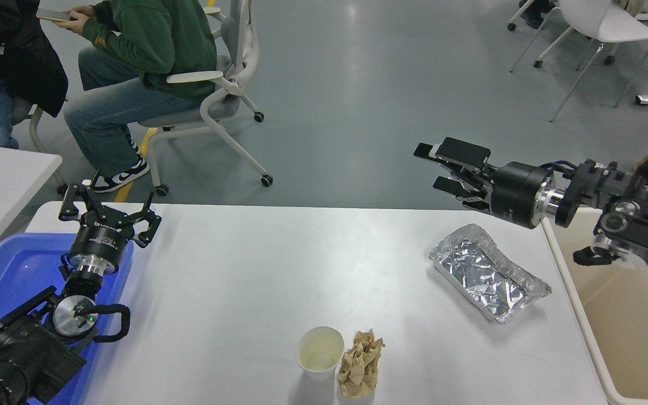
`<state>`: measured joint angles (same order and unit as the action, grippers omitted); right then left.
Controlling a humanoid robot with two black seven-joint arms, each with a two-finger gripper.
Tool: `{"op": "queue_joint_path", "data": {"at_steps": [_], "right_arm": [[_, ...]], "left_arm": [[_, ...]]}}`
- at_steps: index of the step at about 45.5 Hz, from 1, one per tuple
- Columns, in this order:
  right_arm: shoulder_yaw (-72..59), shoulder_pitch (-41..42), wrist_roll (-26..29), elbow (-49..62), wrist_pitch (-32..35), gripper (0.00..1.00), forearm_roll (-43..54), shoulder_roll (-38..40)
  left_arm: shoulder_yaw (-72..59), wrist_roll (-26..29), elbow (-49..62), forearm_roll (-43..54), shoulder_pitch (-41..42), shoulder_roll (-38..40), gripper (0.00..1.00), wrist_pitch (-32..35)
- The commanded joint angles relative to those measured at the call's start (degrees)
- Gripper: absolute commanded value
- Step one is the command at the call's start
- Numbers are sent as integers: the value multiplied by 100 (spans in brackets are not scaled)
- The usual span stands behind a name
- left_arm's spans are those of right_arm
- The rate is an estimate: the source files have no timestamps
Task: Clean the table surface
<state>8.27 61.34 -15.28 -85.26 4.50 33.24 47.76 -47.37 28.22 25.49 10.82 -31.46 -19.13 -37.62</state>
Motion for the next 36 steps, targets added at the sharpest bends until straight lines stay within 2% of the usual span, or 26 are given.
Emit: {"op": "queue_joint_path", "data": {"at_steps": [1, 17, 36], "right_arm": [[87, -26, -28, -255, 182, 100, -1627, 330], [123, -96, -159, -553, 218, 100, -1471, 340], [-185, -184, -124, -729, 235, 100, 1965, 524]], "left_arm": [[0, 0, -1, -1, 0, -3, 100, 0], [0, 0, -1, -1, 0, -3, 100, 0], [0, 0, -1, -1, 0, 5, 100, 0]]}}
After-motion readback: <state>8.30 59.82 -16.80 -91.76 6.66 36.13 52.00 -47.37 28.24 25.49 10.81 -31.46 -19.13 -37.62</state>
